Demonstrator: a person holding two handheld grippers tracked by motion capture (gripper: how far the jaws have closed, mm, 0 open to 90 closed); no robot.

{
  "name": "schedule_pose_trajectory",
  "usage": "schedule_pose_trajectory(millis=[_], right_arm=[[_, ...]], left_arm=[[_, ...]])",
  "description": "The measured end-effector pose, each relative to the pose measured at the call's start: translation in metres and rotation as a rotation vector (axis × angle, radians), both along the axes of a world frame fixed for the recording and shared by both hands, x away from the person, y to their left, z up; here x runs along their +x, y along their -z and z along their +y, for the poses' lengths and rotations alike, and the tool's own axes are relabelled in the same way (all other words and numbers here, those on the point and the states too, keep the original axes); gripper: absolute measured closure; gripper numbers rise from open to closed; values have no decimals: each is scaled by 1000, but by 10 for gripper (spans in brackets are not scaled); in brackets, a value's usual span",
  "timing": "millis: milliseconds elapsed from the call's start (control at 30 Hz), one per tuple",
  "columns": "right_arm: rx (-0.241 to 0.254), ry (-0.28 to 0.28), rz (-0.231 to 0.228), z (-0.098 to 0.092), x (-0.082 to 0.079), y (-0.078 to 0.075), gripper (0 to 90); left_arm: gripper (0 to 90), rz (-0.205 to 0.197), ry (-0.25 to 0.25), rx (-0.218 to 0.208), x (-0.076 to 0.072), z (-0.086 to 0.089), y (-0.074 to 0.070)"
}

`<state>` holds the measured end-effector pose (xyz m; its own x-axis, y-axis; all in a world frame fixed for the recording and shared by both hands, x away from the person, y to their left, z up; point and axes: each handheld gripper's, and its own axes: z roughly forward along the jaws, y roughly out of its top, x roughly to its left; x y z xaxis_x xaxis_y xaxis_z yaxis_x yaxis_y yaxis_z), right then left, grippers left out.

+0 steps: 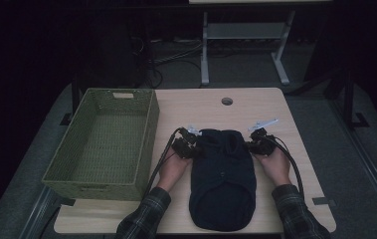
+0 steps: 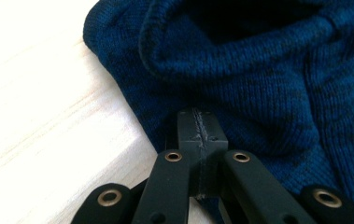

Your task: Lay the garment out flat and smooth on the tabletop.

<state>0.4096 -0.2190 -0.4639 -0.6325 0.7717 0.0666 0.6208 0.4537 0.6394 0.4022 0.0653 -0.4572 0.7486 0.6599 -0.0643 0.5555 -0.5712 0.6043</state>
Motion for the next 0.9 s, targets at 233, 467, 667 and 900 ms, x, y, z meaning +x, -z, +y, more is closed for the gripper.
schedule_pose_trajectory(millis=[233,467,667,900], right_arm=[[-42,30,-14,-5,0,-1,900],[-62,28,-17,-2,0,-2,900],[14,-2,-21,-7,1,-9,853],[26,-24,-29,-9,7,-21,681]], left_arm=[[900,-10,3,23,-9,4,-1],[900,-1,6,12,-14,9,-1],[853,6,-29,-20,-3,16,-7],[699,-13,-38,-26,12,20,-21]])
